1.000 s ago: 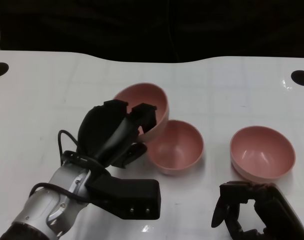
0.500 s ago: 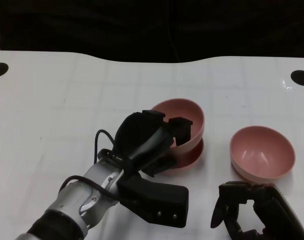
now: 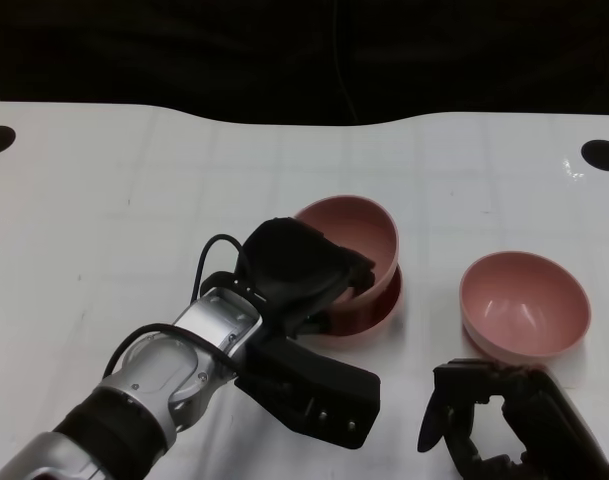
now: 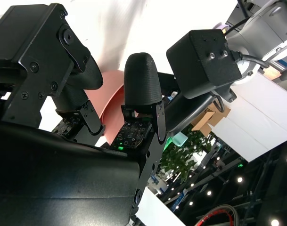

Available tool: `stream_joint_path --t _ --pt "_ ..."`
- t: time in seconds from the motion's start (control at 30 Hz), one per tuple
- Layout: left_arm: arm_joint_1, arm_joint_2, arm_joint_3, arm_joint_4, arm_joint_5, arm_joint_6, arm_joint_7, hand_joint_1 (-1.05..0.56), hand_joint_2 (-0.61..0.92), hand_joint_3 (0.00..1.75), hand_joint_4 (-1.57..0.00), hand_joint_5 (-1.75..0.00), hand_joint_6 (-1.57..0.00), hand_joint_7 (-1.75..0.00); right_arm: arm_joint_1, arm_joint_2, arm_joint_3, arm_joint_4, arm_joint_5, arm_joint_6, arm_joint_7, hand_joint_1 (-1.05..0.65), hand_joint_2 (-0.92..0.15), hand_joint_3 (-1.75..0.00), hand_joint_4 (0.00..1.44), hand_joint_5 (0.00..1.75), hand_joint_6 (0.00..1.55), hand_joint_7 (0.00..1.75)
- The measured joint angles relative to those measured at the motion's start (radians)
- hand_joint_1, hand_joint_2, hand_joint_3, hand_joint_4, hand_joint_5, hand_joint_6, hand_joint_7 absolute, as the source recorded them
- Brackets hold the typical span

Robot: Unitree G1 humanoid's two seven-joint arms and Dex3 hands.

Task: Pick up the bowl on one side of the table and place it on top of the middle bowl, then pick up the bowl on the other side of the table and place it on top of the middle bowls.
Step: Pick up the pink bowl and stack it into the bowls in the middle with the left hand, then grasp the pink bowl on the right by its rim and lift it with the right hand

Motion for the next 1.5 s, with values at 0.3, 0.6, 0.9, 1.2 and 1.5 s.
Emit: stream_joint_path --t 0.3,0.6,0.9,1.2,1.5 --pt "0.002 0.057 0.018 -0.184 -0.029 0.032 -0.237 -0.79 0.92 0.41 -0.32 -0.08 -0.32 0.00 -0.005 0.005 0.001 0.007 0.000 -0.001 -0.005 0.21 -0.12 -1.66 0.94 1.70 0.94 1.33" --pt "0.098 0.111 0.075 -0.360 -0.094 0.033 -0.309 -0.80 0.92 0.45 -0.30 -0.08 -0.32 0.00 -0.007 0.006 0.003 0.023 0.005 -0.016 -0.008 0.20 -0.10 -1.68 0.93 1.71 0.93 1.34" --pt "0.253 0.181 0.195 -0.516 -0.210 0.011 -0.329 -0.73 0.92 0.35 -0.34 -0.10 -0.33 -0.02 -0.002 0.005 0.002 0.008 0.006 -0.016 -0.006 0.18 -0.11 -1.68 0.94 1.69 0.94 1.32" --pt "0.437 0.171 0.360 -0.500 -0.434 -0.210 -0.115 -0.43 0.92 0.27 -0.60 -0.26 -0.57 -0.11 0.007 0.001 -0.005 0.005 0.008 -0.020 -0.006 0.18 -0.12 -1.67 0.95 1.66 0.95 1.32" --pt "0.563 0.124 0.505 -0.327 -0.709 -0.537 -0.038 -0.09 0.83 0.44 -0.82 -1.13 -1.06 -0.30 0.028 -0.010 -0.010 -0.019 0.010 -0.021 -0.005 0.18 -0.15 -1.62 0.94 1.66 0.95 1.31"
